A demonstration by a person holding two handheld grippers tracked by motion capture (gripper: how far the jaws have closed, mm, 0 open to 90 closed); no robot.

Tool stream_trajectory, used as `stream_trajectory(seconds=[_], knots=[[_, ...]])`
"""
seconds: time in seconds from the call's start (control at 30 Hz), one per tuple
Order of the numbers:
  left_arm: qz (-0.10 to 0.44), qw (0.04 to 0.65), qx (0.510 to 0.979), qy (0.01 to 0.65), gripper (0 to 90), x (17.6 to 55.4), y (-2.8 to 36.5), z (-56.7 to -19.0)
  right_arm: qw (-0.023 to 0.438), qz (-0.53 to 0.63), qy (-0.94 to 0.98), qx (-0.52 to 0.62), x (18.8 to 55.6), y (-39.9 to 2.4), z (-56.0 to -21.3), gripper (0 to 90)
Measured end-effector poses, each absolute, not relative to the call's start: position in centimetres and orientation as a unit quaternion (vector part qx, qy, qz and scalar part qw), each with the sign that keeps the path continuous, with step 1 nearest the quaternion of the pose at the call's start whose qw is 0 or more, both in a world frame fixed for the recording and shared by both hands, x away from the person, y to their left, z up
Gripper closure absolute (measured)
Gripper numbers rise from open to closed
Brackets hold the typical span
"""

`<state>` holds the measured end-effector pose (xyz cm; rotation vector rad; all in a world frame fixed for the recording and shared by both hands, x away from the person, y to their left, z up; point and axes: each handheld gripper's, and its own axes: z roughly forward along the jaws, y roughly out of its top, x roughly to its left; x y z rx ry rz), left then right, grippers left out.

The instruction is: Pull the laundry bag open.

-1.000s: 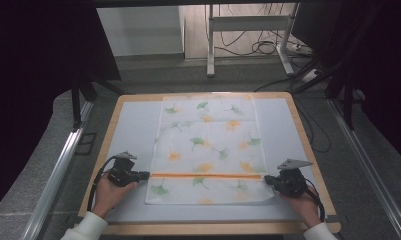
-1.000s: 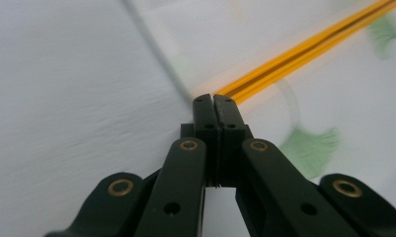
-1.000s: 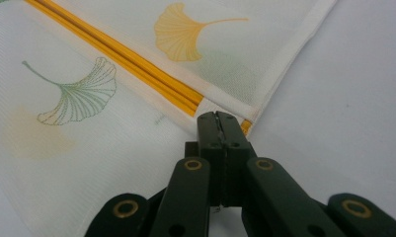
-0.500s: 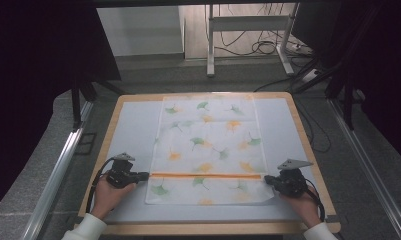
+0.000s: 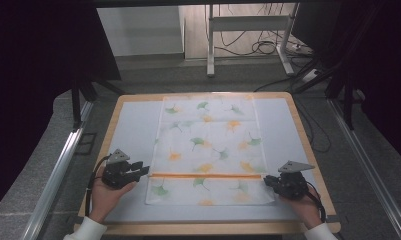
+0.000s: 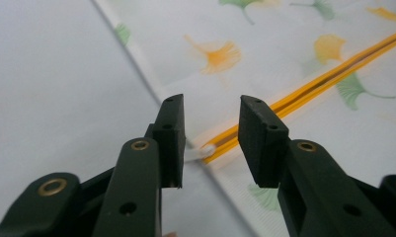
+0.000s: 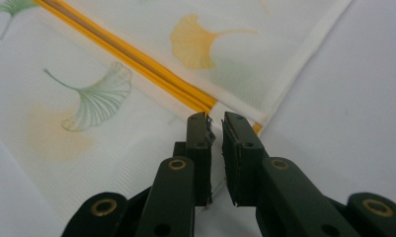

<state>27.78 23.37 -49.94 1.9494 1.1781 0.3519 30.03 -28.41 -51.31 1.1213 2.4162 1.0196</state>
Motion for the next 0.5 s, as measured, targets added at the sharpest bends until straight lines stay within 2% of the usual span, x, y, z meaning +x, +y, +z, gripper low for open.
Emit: stream_trajectory(seconds=[0.3,0.47,0.5], knots=[[0.15,0.413,0.782,0.443,56.9,28.4,20.8,-49.7,0.156,0.374,0.84,0.36,29.6,-27.2,-50.5,72.8],[0.161,0.423,0.785,0.422,56.9,28.6,19.7,-50.3,0.15,0.396,0.833,0.356,29.6,-26.8,-50.2,56.0],[0.163,0.421,0.788,0.419,56.9,28.6,19.7,-50.4,0.15,0.396,0.833,0.356,29.6,-26.8,-50.2,56.0]])
